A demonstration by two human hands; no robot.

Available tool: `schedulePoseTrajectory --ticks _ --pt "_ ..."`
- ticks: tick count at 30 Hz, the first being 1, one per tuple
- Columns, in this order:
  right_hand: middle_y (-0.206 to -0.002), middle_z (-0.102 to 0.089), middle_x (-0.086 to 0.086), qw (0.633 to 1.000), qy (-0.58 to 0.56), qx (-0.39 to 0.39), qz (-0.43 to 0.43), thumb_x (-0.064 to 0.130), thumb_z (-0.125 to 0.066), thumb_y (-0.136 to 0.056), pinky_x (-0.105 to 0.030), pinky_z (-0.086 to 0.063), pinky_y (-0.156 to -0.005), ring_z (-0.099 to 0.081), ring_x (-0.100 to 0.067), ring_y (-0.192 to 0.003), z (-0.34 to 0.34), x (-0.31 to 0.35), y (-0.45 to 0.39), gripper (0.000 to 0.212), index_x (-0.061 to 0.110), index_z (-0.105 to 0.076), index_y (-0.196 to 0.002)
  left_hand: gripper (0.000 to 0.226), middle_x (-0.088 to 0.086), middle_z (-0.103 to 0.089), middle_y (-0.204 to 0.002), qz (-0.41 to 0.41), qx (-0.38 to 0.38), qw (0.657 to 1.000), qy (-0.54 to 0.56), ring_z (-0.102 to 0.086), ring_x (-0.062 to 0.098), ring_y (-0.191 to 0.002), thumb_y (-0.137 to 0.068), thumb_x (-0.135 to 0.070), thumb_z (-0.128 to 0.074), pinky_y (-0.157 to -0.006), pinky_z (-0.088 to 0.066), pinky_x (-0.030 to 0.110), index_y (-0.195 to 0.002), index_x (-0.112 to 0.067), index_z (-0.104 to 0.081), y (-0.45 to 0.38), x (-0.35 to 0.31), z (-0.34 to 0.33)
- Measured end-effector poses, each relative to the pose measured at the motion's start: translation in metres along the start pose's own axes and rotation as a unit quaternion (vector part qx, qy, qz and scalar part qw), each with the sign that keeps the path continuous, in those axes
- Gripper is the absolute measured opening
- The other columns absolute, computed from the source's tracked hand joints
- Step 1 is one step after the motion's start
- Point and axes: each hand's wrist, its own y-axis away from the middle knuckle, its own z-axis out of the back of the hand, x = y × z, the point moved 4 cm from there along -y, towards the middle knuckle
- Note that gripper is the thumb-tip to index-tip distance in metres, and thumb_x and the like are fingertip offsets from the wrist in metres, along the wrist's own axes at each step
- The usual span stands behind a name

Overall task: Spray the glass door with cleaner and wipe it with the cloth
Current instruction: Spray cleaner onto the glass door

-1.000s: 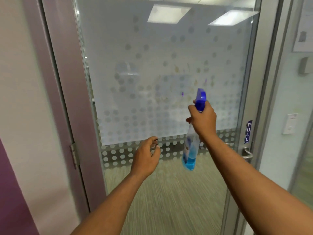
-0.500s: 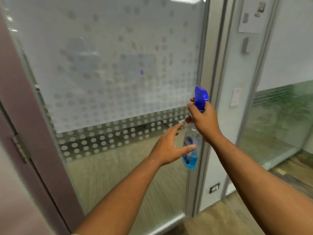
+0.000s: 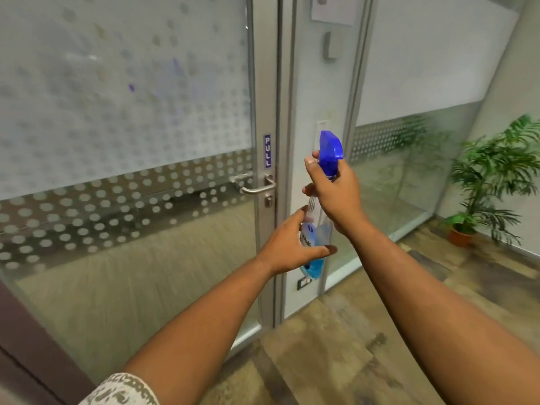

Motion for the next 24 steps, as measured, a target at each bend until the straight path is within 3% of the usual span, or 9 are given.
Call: schedulePoseTrajectory --ticks 5,7,9,11,13,17,19,21,24 --pt "-0.105 -0.072 0.002 0.997 0.036 0.06 -0.026 0.066 -0.064 -0.082 -0.039 -0.057 -0.088 -0.074 -0.017 -0.091 0.074 -0.003 0.016 0.038 0.038 -0.062 -0.108 0.097 -0.02 -0.053 -0.127 -0.027 0.027 0.999 -0.008 -0.057 0.0 -0.111 -0.064 -0.077 -0.073 -0.093 -0.052 0.028 -0.145 -0.041 -0.033 -0.001 -0.038 -0.06" --pt "-0.108 -0.071 -0.005 0.994 0.049 0.092 -0.041 0.072 -0.063 -0.079 -0.033 -0.055 -0.091 -0.069 -0.016 -0.103 0.11 -0.002 0.024 0.044 0.037 -0.064 -0.105 0.101 -0.016 -0.054 -0.135 -0.033 0.029 0.999 -0.011 -0.056 0.003 -0.114 -0.063 -0.08 -0.07 -0.095 -0.05 0.028 -0.148 -0.041 -0.03 -0.002 -0.048 -0.083" --pt "-0.11 -0.07 0.002 0.988 0.039 0.13 -0.077 0.071 -0.063 -0.08 -0.026 -0.051 -0.088 -0.065 -0.007 -0.106 0.143 -0.005 0.034 0.045 0.04 -0.066 -0.112 0.105 -0.012 -0.054 -0.14 -0.029 0.033 0.999 0.01 -0.057 0.005 -0.117 -0.062 -0.082 -0.07 -0.098 -0.054 0.033 -0.15 -0.039 -0.029 -0.005 -0.057 -0.106" --pt "-0.115 -0.07 0.018 0.978 0.02 0.16 -0.13 0.06 -0.065 -0.084 -0.028 -0.045 -0.091 -0.063 0.001 -0.112 0.177 -0.016 0.047 0.035 0.045 -0.066 -0.116 0.104 -0.011 -0.054 -0.141 -0.031 0.038 0.998 0.038 -0.057 0.006 -0.118 -0.064 -0.077 -0.072 -0.098 -0.055 0.036 -0.15 -0.038 -0.03 -0.01 -0.068 -0.129" --pt "-0.121 -0.069 0.018 0.974 0.032 0.16 -0.157 0.045 -0.066 -0.089 -0.025 -0.046 -0.09 -0.063 0.0 -0.115 0.21 -0.026 0.059 0.032 0.042 -0.065 -0.12 0.097 -0.014 -0.057 -0.137 -0.04 0.045 0.997 0.055 -0.059 0.004 -0.117 -0.067 -0.071 -0.075 -0.097 -0.056 0.034 -0.149 -0.039 -0.033 -0.017 -0.081 -0.153" --pt "-0.121 -0.07 0.013 0.972 0.061 0.137 -0.183 0.02 -0.06 -0.099 -0.01 -0.05 -0.078 -0.066 0.001 -0.108 0.267 -0.039 0.079 0.036 0.022 -0.057 -0.135 0.08 -0.033 -0.061 -0.115 -0.064 0.081 0.99 0.096 -0.061 -0.013 -0.103 -0.071 -0.052 -0.077 -0.076 -0.05 0.007 -0.142 -0.047 -0.038 -0.03 -0.109 -0.202" --pt "-0.124 -0.069 0.009 0.971 0.08 0.123 -0.19 0.015 -0.057 -0.1 -0.008 -0.049 -0.078 -0.065 0.003 -0.108 0.293 -0.042 0.083 0.039 0.016 -0.054 -0.139 0.076 -0.026 -0.065 -0.112 -0.077 0.108 0.986 0.105 -0.064 -0.008 -0.1 -0.072 -0.043 -0.074 -0.078 -0.055 0.014 -0.139 -0.047 -0.039 -0.038 -0.122 -0.229" --pt "-0.127 -0.067 0.004 0.971 0.102 0.1 -0.189 0.014 -0.056 -0.1 -0.008 -0.048 -0.078 -0.065 0.004 -0.107 0.321 -0.044 0.085 0.039 0.013 -0.052 -0.14 0.075 -0.014 -0.067 -0.117 -0.102 0.141 0.978 0.119 -0.066 0.002 -0.104 -0.074 -0.034 -0.071 -0.09 -0.058 0.036 -0.141 -0.04 -0.039 -0.048 -0.137 -0.261" --pt "-0.122 -0.069 0.002 0.971 0.132 0.052 -0.19 0.014 -0.057 -0.1 -0.015 -0.051 -0.084 -0.066 -0.001 -0.108 0.364 -0.05 0.084 0.036 0.012 -0.054 -0.136 0.075 -0.008 -0.064 -0.124 -0.136 0.19 0.962 0.141 -0.065 0.006 -0.111 -0.073 -0.033 -0.065 -0.098 -0.056 0.04 -0.142 -0.044 -0.036 -0.065 -0.159 -0.307"
